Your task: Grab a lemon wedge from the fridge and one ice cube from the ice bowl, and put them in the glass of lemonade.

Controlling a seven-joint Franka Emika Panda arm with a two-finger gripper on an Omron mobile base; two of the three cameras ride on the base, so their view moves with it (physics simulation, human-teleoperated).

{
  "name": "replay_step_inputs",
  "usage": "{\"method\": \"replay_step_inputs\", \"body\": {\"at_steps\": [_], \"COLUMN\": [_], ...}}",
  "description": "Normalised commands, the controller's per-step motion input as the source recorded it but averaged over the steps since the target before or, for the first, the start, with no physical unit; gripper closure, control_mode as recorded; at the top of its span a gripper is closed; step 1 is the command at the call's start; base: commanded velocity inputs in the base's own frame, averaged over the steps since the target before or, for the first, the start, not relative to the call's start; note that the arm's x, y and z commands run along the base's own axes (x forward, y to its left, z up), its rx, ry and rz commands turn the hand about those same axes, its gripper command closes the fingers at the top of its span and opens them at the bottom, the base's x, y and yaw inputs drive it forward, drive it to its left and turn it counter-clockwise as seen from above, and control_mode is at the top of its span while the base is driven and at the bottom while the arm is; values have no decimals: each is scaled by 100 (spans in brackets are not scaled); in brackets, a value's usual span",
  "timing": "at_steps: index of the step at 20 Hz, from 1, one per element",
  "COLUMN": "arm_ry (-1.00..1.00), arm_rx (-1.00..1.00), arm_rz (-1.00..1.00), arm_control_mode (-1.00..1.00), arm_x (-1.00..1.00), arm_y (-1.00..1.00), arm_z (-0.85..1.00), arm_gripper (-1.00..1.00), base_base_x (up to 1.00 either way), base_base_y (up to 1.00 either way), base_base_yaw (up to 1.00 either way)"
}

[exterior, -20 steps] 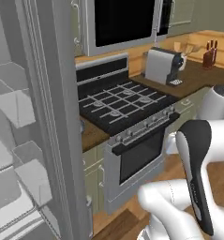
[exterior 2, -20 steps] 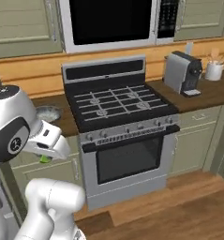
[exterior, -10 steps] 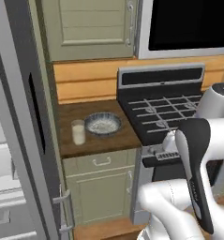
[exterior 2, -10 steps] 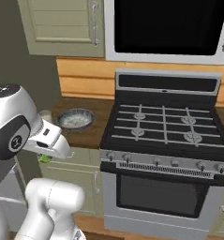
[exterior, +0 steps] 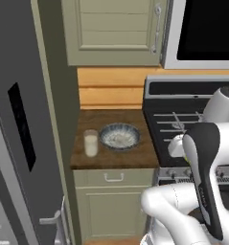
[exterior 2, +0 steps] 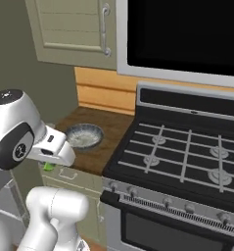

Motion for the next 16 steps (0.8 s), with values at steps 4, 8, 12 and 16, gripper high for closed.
{"method": "replay_step_inputs", "body": {"at_steps": [4, 8, 12, 16], "arm_ry": [0, 0, 0, 0], "arm_rx": [0, 0, 0, 0], "arm_rz": [0, 0, 0, 0], "arm_control_mode": [100, 100, 100, 100], "arm_x": [0, 0, 0, 0], "arm_y": [0, 0, 0, 0], "arm_z": [0, 0, 0, 0], "arm_gripper": [100, 100, 100, 100], "base_base_x": [80, 85, 18, 3], "base_base_y": [9, 5, 0, 0], "base_base_yaw": [0, 0, 2, 0]}}
